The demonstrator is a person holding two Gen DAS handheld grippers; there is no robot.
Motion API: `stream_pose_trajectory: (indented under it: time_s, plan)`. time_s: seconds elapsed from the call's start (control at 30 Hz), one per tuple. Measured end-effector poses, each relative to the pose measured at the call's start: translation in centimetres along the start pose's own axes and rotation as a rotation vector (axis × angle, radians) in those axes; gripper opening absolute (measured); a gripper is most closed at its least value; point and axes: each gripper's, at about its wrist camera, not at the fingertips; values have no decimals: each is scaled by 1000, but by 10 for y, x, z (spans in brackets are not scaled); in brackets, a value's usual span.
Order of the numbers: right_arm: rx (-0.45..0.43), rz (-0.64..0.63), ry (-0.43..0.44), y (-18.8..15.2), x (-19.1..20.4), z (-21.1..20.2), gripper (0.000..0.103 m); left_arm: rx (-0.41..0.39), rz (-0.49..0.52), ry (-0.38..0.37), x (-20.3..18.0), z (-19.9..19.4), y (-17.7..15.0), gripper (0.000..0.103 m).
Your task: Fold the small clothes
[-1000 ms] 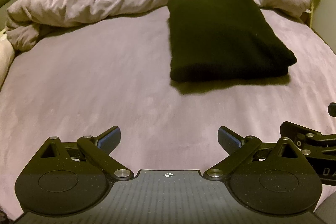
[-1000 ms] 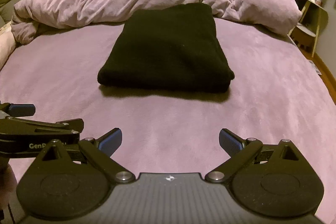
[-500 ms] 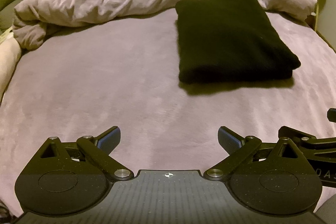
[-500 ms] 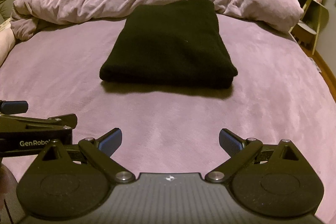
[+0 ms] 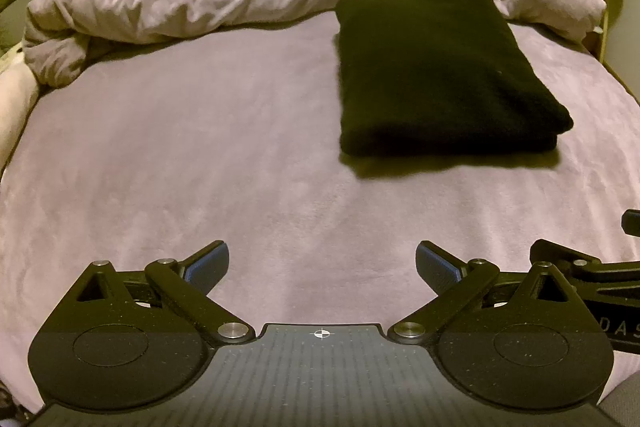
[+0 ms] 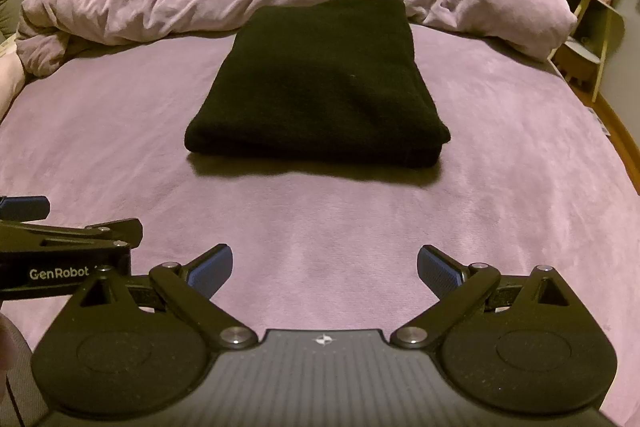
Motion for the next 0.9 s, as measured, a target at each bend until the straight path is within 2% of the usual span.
stream_pose_trajectory:
  time_s: [0.9]
  plan:
    - [18, 17, 10, 3, -3, 8, 99, 18, -1, -6, 1, 6, 1, 103]
Point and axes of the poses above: each gripper's, at about its wrist camera, not at the fingertips, and z roughly the way its jaws point, x to its left, y to its top
